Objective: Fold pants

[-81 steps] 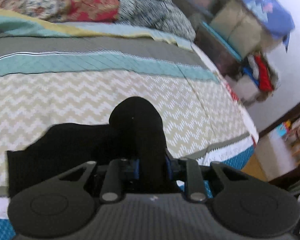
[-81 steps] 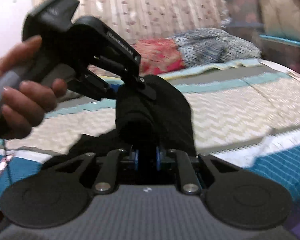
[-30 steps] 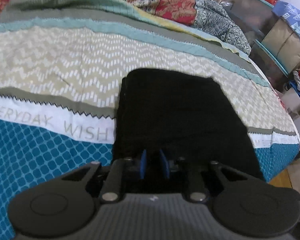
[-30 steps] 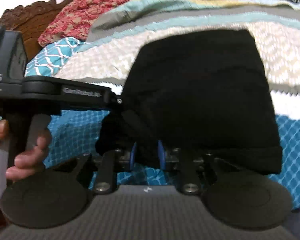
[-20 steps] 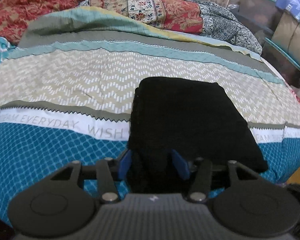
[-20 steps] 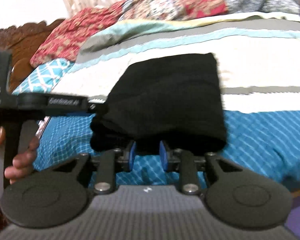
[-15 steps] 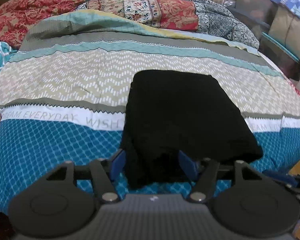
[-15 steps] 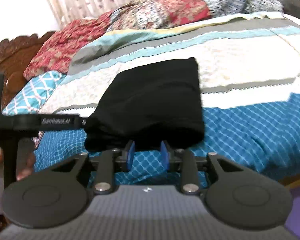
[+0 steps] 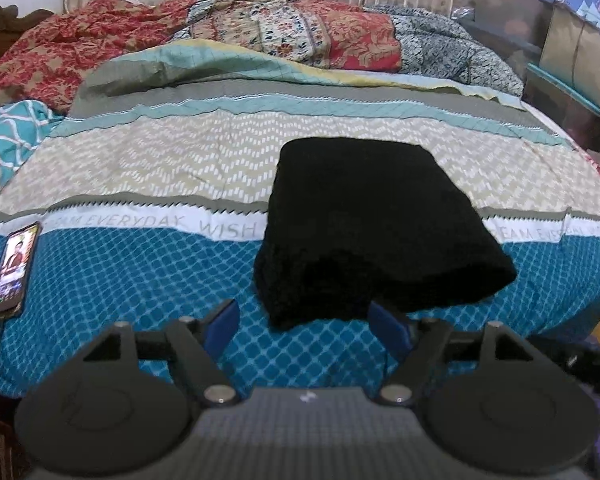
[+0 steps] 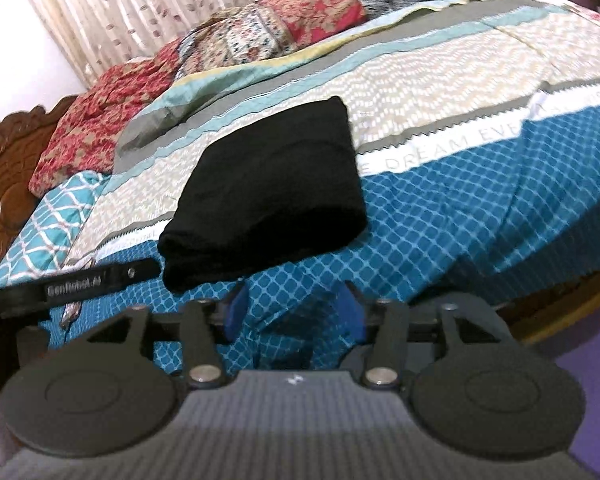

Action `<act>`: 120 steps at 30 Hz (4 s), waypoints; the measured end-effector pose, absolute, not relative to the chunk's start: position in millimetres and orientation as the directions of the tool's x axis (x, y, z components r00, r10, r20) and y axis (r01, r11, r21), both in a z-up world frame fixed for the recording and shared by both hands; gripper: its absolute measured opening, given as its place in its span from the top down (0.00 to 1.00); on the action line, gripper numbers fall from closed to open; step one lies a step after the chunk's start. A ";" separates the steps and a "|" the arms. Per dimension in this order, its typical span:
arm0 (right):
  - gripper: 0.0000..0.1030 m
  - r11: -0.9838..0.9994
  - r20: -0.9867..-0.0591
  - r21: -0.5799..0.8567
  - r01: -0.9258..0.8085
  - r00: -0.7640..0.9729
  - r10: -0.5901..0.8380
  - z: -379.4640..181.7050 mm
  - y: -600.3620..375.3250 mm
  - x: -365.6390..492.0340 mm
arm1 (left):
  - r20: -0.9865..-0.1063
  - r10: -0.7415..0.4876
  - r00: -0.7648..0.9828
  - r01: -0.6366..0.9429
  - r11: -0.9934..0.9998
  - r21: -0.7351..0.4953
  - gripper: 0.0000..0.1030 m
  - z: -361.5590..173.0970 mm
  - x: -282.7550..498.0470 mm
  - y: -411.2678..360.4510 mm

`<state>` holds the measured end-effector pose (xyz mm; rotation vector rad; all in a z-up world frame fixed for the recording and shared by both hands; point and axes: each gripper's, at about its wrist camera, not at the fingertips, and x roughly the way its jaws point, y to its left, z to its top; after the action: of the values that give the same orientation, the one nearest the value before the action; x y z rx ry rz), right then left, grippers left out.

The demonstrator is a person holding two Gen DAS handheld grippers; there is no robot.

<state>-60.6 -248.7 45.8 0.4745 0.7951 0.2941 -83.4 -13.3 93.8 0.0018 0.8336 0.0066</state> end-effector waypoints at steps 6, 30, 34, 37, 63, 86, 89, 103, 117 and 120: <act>0.33 0.847 -0.637 0.532 -0.010 0.655 0.407 39.7 -250.4 -49.0 | -0.738 0.062 0.672 -0.032 0.998 0.056 0.00 89.8 -82.9 -13.7; 0.24 0.839 -0.570 0.543 -0.025 0.723 0.390 65.7 -255.6 -71.4 | -0.686 0.130 0.716 -0.053 0.990 0.132 0.00 115.2 -95.5 -21.0; 0.20 0.846 -0.542 0.532 -0.037 0.753 0.373 76.3 -261.7 -81.2 | -0.689 0.127 0.714 -0.057 0.991 0.124 0.00 116.2 -95.7 -19.3; 0.20 0.845 -0.549 0.533 -0.031 0.748 0.374 73.4 -262.2 -79.3 | -0.698 0.101 0.708 -0.036 0.994 0.107 0.00 116.4 -96.9 -20.6; 0.18 0.837 -0.605 0.547 0.002 0.692 0.394 60.1 -254.1 -73.6 | -0.742 0.147 0.654 -0.045 0.987 0.156 0.00 105.3 -98.6 -22.3; 0.16 0.855 -0.574 0.516 -0.044 0.723 0.384 70.6 -239.4 -79.3 | -0.777 0.102 0.621 -0.026 0.994 0.110 0.00 104.3 -99.0 -21.0; 0.16 0.858 -0.569 0.511 -0.054 0.727 0.385 72.2 -237.2 -79.3 | -0.774 0.088 0.626 -0.021 0.995 0.096 0.00 105.6 -99.9 -21.4; 0.17 0.863 -0.532 0.495 -0.099 0.751 0.391 79.6 -231.2 -81.7 | -0.771 0.065 0.633 -0.005 0.997 0.080 0.00 111.0 -104.2 -25.1; 0.17 0.866 -0.555 0.492 -0.092 0.733 0.394 77.4 -224.9 -80.7 | -0.770 0.084 0.633 -0.001 0.994 0.107 0.00 112.3 -109.5 -30.0; 0.17 0.863 -0.555 0.498 -0.090 0.731 0.397 76.6 -225.7 -81.2 | -0.763 0.086 0.641 -0.005 0.994 0.108 0.00 114.1 -111.5 -30.5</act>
<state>-81.2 -225.7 76.6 0.4648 0.7051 0.2789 -111.5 -30.5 114.1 0.0985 0.8739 0.0519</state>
